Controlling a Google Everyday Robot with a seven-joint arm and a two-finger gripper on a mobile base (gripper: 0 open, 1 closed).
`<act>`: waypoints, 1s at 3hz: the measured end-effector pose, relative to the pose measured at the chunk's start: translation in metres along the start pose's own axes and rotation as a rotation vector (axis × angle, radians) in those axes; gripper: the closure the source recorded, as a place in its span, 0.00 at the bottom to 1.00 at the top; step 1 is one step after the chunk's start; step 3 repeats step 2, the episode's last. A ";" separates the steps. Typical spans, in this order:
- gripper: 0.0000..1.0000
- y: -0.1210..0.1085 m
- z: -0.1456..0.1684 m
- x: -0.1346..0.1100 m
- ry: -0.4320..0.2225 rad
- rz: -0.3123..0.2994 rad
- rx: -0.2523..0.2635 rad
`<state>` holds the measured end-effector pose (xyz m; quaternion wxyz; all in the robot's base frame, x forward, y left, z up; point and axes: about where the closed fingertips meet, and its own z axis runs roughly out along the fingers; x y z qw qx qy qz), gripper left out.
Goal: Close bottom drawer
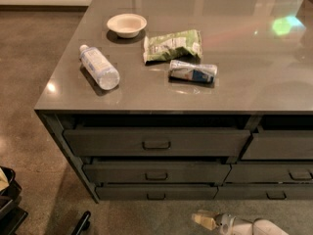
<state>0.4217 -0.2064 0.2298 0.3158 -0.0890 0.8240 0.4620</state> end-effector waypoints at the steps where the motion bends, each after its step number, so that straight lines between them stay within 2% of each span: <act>1: 0.00 0.000 0.000 0.000 0.000 0.000 0.000; 3: 0.00 0.000 0.000 0.000 0.000 0.000 0.000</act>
Offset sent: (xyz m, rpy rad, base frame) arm 0.0000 0.0000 0.0000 0.0000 0.0000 0.0000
